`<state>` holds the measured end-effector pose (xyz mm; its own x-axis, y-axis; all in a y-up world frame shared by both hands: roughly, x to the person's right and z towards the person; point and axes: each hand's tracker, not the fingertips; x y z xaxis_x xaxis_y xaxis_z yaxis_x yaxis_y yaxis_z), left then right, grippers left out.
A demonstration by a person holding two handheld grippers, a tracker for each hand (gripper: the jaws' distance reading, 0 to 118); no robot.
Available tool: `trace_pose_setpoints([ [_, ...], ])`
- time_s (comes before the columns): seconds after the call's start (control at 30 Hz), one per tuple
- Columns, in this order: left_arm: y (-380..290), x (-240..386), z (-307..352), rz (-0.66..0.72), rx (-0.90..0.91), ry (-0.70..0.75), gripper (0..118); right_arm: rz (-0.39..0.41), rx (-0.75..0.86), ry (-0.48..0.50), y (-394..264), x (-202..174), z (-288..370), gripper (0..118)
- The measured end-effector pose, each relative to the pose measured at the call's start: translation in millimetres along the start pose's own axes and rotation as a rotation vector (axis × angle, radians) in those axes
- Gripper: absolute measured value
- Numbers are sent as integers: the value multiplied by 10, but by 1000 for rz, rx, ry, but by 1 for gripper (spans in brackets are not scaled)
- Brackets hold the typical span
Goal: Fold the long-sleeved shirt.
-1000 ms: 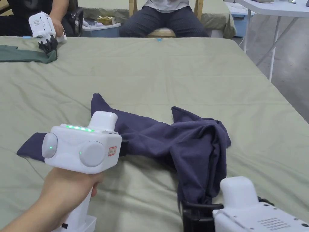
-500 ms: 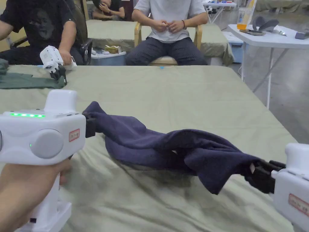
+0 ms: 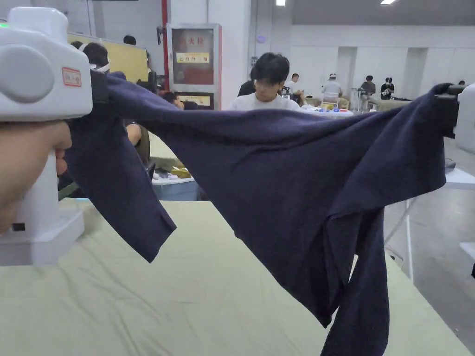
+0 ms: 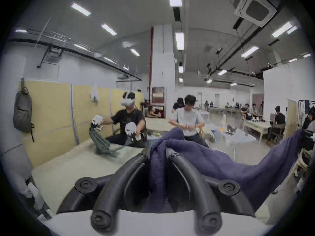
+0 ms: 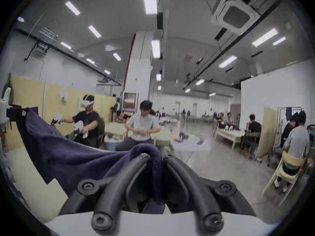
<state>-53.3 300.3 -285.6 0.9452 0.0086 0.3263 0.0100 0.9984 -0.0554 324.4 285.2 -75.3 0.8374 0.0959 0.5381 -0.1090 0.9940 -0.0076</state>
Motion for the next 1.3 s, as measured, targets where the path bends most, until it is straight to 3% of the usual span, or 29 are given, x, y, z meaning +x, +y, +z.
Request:
trace_pose_setpoints([
  [0.2,874,-38,62,41,85,53,18,111,108,-93,851,-73,-155,21],
  [0.3,1163,7,-20,15,112,75,18,104,126,-129,1180,-121,-337,21],
  [0.5,1565,111,-434,-33,152,122,18,44,123,-185,1590,-171,-918,17],
  [0.57,1701,143,-658,-27,176,145,18,12,147,-247,1704,-153,-1151,16],
  [0.67,1823,209,-1002,27,172,95,18,-93,94,-143,1818,-127,-1520,16],
  [0.77,1936,379,-1311,-11,175,83,18,-66,114,-208,1814,-199,-1919,16],
  [0.87,2136,552,-1646,-20,203,86,18,-168,92,-191,1924,-131,-2287,16],
  [1.1,2492,445,-2262,54,251,158,18,-149,132,-216,2253,-199,-2914,16],
  [1.3,2446,408,-2481,41,278,195,18,-117,158,-221,2340,-343,-3152,16],
])
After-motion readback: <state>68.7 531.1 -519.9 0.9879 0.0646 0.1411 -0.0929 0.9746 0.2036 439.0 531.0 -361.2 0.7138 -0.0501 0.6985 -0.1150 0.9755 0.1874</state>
